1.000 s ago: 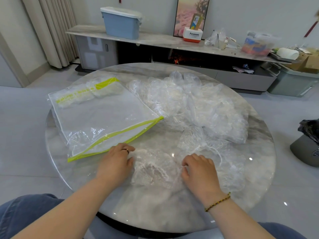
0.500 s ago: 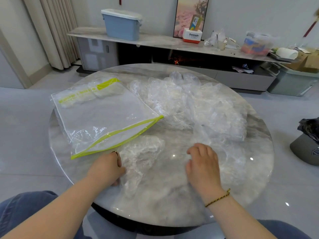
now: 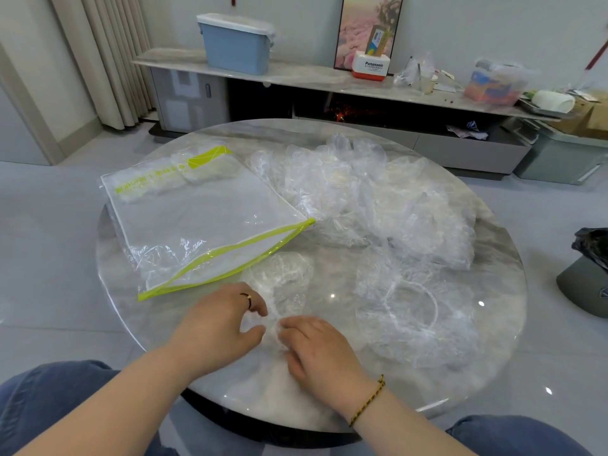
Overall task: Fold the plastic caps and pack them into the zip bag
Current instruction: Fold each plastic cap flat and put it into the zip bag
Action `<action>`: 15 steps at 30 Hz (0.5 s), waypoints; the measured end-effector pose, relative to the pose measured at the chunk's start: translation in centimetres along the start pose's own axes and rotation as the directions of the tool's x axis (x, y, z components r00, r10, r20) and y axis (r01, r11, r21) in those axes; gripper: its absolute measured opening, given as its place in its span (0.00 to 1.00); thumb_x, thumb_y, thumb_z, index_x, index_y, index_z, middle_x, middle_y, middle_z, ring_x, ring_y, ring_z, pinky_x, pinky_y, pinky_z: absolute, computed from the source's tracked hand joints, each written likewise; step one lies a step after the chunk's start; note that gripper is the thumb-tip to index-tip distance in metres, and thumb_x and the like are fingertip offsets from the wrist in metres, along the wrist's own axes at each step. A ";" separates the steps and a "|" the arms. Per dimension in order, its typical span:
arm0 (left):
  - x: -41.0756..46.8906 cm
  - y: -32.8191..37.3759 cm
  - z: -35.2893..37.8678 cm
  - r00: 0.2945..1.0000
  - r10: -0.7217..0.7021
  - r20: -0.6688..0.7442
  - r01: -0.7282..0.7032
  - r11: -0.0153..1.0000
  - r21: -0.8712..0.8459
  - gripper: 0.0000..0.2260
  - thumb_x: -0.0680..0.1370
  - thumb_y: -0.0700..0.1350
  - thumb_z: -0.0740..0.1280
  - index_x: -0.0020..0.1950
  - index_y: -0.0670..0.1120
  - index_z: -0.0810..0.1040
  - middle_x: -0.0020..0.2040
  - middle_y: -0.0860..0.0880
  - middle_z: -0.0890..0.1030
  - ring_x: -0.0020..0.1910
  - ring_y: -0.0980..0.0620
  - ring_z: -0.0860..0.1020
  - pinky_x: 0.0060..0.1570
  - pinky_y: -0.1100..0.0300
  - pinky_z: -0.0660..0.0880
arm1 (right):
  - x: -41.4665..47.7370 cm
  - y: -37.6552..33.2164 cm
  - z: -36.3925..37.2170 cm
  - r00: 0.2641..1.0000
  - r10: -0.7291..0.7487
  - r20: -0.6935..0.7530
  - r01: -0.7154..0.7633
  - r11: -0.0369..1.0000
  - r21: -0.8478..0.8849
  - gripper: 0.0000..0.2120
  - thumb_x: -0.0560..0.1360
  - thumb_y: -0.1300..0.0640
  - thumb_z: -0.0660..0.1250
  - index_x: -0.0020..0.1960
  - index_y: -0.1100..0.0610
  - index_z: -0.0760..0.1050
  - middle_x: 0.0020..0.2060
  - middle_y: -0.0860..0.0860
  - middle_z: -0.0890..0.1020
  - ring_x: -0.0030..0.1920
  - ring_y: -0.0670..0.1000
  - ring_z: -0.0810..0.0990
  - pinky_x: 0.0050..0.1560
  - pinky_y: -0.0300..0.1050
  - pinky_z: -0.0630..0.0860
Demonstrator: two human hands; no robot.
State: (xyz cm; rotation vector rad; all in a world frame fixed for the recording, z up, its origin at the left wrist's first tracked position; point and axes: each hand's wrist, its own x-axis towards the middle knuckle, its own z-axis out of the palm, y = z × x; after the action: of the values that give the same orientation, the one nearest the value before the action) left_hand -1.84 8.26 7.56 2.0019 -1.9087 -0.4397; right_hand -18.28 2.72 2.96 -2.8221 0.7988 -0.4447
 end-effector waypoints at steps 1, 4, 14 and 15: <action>0.0 -0.6 0.5 0.995 0.101 -0.004 -0.101 0.995 0.028 0.17 0.63 0.59 0.56 0.45 0.57 0.77 0.46 0.63 0.75 0.48 0.58 0.72 0.48 0.67 0.71 | 0.0 0.1 0.1 1.000 0.000 -0.032 0.000 1.000 -0.003 0.15 0.64 0.53 0.55 0.37 0.51 0.81 0.41 0.44 0.83 0.40 0.43 0.81 0.45 0.33 0.75; -0.1 -0.8 0.7 0.980 0.189 0.062 -0.198 0.960 0.199 0.24 0.58 0.61 0.55 0.46 0.56 0.80 0.48 0.56 0.82 0.52 0.58 0.76 0.50 0.65 0.73 | 0.0 0.3 0.0 0.996 0.042 -0.085 -0.038 0.998 0.040 0.12 0.64 0.55 0.55 0.34 0.51 0.78 0.33 0.42 0.81 0.33 0.42 0.79 0.39 0.31 0.71; 1.2 -0.7 2.9 0.995 0.045 0.090 -0.051 0.996 0.073 0.25 0.70 0.58 0.54 0.65 0.55 0.71 0.65 0.57 0.73 0.65 0.58 0.69 0.62 0.68 0.62 | -0.4 1.1 -2.4 0.969 0.193 0.154 -0.240 0.881 0.408 0.35 0.61 0.36 0.53 0.60 0.55 0.73 0.51 0.45 0.78 0.50 0.40 0.73 0.53 0.29 0.66; 1.5 -0.8 2.9 0.996 0.009 0.083 -0.011 1.000 0.021 0.27 0.67 0.60 0.51 0.62 0.55 0.74 0.62 0.55 0.76 0.62 0.56 0.72 0.60 0.66 0.66 | -0.1 0.9 -2.4 0.968 0.174 0.182 -0.232 0.896 0.379 0.36 0.61 0.36 0.56 0.64 0.53 0.69 0.55 0.45 0.77 0.55 0.42 0.73 0.57 0.30 0.63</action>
State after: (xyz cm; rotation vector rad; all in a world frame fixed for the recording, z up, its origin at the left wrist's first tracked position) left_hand -2.31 6.74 4.62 2.0160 -1.9799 -0.5099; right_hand -19.64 1.82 4.96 -2.3355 0.8517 -0.3229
